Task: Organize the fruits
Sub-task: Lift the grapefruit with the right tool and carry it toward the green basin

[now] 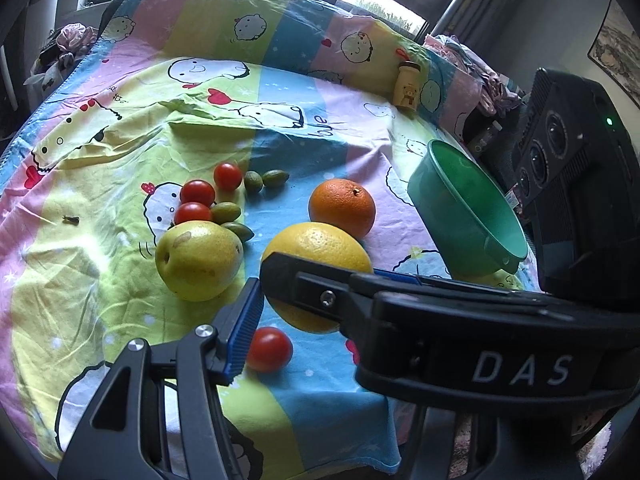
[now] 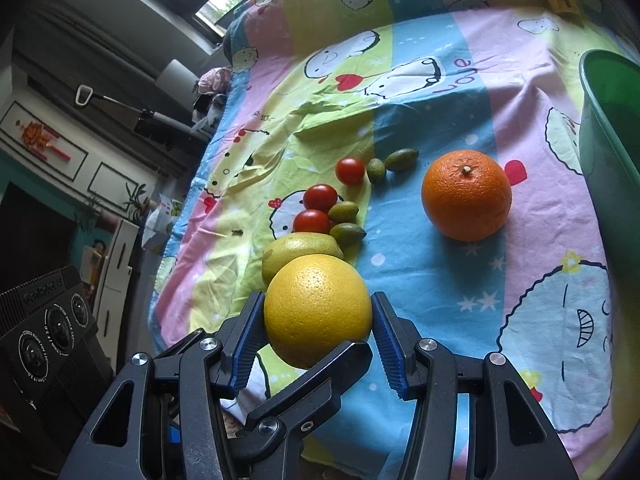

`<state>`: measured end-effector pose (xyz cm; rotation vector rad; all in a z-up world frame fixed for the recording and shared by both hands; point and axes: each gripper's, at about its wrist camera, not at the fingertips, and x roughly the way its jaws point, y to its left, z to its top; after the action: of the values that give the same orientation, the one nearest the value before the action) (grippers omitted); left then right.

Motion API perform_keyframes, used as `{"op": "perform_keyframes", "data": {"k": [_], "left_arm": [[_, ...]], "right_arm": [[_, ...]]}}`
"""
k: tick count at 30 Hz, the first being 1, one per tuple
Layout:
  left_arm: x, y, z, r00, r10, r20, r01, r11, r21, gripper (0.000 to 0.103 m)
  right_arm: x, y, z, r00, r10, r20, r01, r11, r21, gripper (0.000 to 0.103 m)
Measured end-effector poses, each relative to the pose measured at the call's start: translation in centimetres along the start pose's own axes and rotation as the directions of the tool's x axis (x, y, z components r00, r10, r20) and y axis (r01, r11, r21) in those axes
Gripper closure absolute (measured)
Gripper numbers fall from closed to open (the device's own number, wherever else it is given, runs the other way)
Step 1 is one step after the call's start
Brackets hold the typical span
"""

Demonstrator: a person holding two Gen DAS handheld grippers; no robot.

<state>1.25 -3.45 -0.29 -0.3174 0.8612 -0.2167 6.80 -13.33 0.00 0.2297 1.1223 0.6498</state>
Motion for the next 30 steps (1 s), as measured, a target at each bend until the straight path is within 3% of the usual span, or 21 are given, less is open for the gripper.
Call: {"op": "perform_keyframes", "data": {"k": [30], "left_arm": [[-1.5,-5.8,1.8,0.995,-0.032,0.1,0.019,0.991,0.133,0.047]], "right_arm": [[-6.4,-1.2,0.5,0.986,0.006,0.165,-0.003,1.0,-0.019,0.048]]}}
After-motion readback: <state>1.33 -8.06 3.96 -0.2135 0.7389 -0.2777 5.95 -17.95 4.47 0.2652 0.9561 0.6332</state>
